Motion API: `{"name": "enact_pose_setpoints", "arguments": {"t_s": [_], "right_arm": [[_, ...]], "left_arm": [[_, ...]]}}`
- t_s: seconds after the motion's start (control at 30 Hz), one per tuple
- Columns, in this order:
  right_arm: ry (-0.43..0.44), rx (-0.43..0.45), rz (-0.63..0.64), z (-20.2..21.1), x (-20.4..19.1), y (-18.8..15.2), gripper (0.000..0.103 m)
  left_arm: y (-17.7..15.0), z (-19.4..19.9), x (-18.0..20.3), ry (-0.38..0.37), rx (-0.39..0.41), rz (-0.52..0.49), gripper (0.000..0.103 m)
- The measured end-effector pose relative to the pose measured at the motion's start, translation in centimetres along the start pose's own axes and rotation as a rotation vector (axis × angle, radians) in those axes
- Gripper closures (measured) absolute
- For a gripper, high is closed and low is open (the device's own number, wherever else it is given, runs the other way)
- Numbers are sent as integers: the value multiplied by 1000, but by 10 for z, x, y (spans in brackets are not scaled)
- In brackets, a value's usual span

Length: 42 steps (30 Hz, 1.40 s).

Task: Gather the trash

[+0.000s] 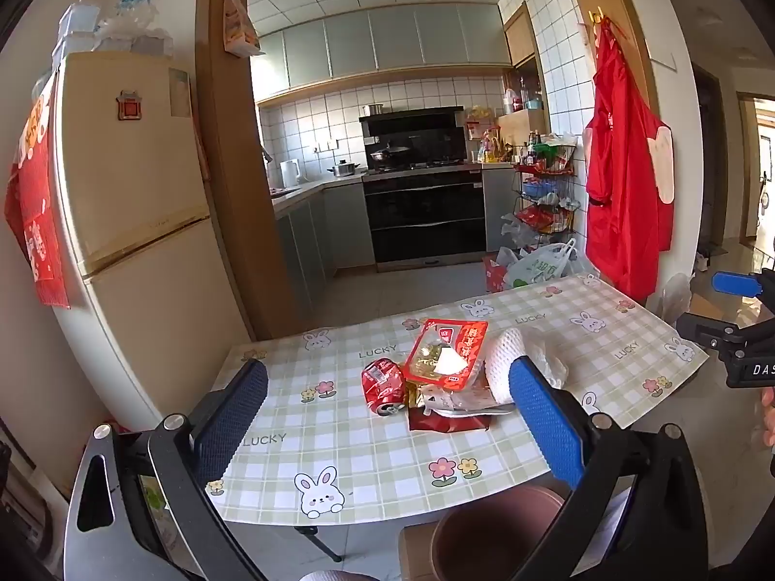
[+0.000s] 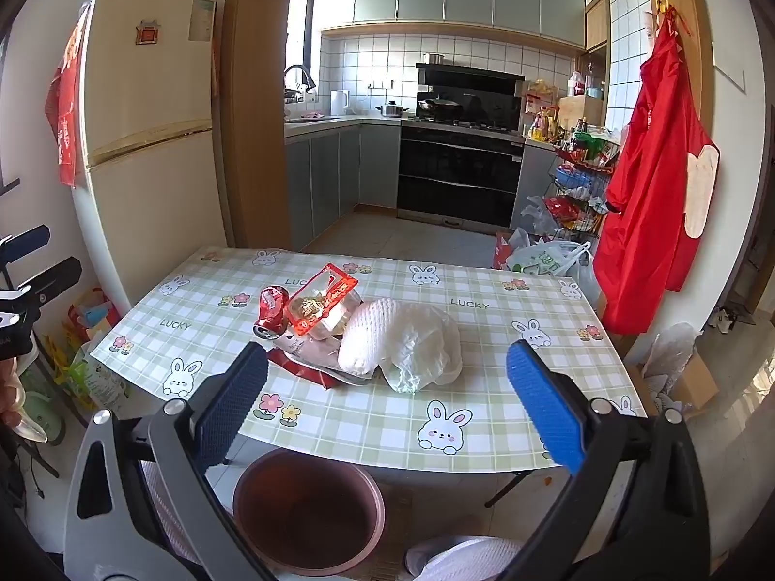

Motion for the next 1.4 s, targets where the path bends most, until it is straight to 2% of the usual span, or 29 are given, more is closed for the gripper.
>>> {"name": "enact_pose_setpoints", "arguments": {"t_s": [0.4, 0.63, 1.4], "right_arm": [[-9, 3, 5, 1, 1, 2, 6], [-20, 7, 13, 3, 3, 3, 6], [-23, 10, 25, 5, 2, 7, 6]], "left_arm": [[0, 1, 1, 16, -3, -14, 5], [-11, -4, 2, 12, -1, -27, 5], [-2, 0, 5, 14, -1, -41, 5]]}}
Point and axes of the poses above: each gripper's, at about its wrist camera, not at the fingertips, and z roughly against the way its jaws point, x to its right, y to its top, the point moved 6 cm from there along -z, roughly the way its jaws point, and after that the axes turned 10 degrees about x, right-handed, at the moved point
